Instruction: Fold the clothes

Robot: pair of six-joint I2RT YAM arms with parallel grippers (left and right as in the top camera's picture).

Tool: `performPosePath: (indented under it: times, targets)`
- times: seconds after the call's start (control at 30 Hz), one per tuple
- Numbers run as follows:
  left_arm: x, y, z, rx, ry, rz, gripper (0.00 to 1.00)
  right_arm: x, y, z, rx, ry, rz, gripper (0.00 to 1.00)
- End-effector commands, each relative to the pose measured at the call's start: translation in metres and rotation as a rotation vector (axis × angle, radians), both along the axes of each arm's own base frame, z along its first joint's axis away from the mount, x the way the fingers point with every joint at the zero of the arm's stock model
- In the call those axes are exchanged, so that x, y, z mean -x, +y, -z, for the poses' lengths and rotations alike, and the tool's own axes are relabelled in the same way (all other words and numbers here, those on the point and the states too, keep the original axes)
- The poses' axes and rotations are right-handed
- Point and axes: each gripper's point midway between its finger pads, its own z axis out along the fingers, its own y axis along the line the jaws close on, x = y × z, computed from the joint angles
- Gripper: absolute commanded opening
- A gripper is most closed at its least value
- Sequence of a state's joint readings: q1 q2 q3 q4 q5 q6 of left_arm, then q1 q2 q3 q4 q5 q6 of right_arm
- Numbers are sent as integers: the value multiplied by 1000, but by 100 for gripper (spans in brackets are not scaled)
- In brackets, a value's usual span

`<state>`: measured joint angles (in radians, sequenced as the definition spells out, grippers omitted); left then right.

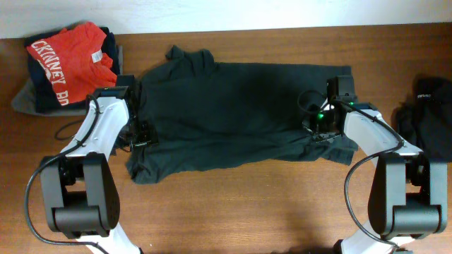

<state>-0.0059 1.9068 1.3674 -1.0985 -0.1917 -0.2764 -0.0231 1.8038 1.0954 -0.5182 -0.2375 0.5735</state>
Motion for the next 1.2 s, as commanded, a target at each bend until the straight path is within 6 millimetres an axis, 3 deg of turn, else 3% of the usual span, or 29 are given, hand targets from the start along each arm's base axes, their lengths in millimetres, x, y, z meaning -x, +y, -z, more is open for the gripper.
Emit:
performPosePath:
  times: [0.0,0.1,0.17,0.3,0.43,0.47,0.83,1.17]
  targets:
    - [-3,2,0,-4,-1,-3,96,-4,-5,3,54,-19,-8,4]
    - [-3,2,0,-4,-1,-3,96,-4,-5,2,51,-16,-7,6]
    - [-3,2,0,-4,-1,-3,96,0,-4,1,49,10,-9,25]
    - [-3,2,0,-4,-1,-3,96,14,-6,-14,60,97,-8,38]
    - [-3,2,0,-4,-1,-3,96,23,-7,-27,65,139,-5,84]
    - [-3,2,0,-4,-1,-3,96,24,-7,-27,65,144,-5,86]
    - [-3,2,0,-3,-1,-3,96,34,-1,-22,21,191,11,84]
    - [-3,-2,1,19,0,-4,96,45,-1,-1,-11,243,170,79]
